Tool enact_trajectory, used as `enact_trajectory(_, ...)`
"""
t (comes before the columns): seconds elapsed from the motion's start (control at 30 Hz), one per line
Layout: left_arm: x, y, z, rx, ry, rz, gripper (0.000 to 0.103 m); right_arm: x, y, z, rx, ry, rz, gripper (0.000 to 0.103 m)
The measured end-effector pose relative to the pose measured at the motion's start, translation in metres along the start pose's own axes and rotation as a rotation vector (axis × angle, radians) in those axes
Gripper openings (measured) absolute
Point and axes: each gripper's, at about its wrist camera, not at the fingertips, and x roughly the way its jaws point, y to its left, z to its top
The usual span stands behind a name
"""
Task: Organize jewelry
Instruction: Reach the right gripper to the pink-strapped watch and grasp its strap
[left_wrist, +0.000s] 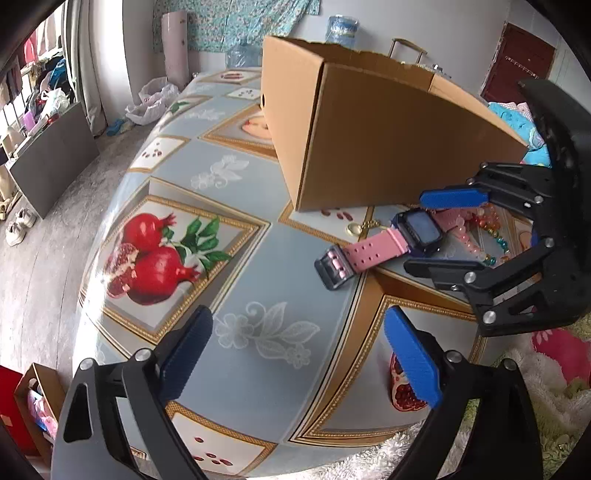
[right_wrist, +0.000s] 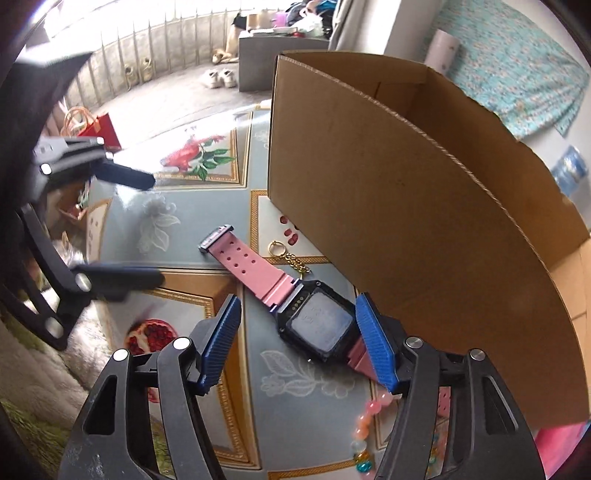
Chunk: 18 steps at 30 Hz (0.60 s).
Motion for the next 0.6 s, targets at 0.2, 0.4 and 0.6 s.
enact_trajectory(0.2, -0.015, -0.005, 0.008, 0.102, -0.096, -0.025, 0.072, 0.013, -0.009, 0.008, -0.063, 0.032, 0.003, 0.054)
enact_trajectory(0.4, -0.016, -0.032, 0.015, 0.257, -0.105, -0.031, 0.065, 0.008, -0.021, 0.010, -0.026, 0.040, 0.083, 0.050)
enact_trajectory(0.6, -0.010, -0.044, 0.014, 0.327, -0.066, -0.053, 0.065, 0.004, -0.029, 0.013, 0.006, 0.046, 0.225, 0.050)
